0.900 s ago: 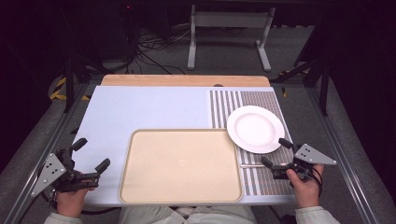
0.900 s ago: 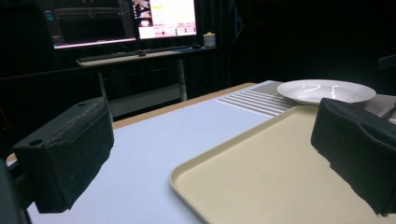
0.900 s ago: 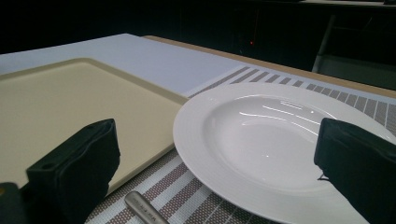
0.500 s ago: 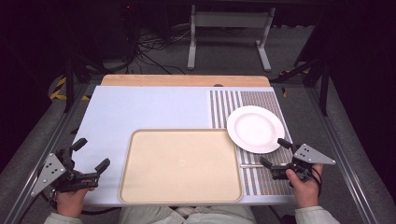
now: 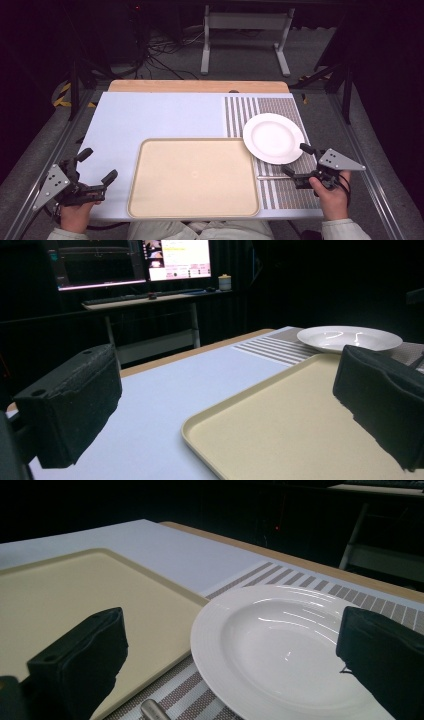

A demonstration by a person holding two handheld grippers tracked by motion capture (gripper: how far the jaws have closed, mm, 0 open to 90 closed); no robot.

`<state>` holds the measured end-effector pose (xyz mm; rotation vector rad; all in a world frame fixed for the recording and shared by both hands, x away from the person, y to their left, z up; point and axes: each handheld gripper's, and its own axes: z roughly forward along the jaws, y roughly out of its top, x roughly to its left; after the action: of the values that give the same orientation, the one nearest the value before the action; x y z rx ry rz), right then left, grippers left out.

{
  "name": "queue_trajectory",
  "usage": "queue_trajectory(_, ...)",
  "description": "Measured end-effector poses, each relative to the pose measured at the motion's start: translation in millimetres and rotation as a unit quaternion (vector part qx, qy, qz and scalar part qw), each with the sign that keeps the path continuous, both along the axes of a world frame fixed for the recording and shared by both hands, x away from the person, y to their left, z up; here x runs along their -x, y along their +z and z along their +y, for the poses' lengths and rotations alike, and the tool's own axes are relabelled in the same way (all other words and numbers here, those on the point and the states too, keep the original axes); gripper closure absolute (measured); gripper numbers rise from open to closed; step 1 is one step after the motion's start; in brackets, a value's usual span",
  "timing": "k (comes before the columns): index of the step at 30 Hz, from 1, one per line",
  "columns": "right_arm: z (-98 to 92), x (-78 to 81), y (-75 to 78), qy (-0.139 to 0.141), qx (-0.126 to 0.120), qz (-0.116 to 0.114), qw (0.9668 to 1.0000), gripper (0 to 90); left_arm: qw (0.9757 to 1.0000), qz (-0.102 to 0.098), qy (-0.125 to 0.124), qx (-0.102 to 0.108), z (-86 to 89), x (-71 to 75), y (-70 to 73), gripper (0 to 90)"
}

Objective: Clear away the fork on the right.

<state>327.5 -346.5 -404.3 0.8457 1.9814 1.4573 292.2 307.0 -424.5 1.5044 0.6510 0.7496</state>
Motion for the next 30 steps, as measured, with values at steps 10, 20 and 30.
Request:
queue_trajectory(10, 4.2, -16.3, 24.8, 0.025, 0.05, 0.024, 0.9982, 1.7, 1.0, 0.001, -0.002, -0.002, -1.1, -0.2, 0.1, 0.0)
queue_trajectory(20, 12.7, -25.2, 48.9, 0.078, 0.203, 0.099, 0.971, 5.0, 1.0, 0.001, -0.005, -0.003, -2.2, -0.4, 0.3, 0.0)
queue_trajectory(30, 20.7, -33.4, 57.2, 0.11, 0.294, 0.166, 0.9347, 4.4, 1.0, 0.001, -0.005, -0.004, -2.1, -0.1, 0.6, 0.0)
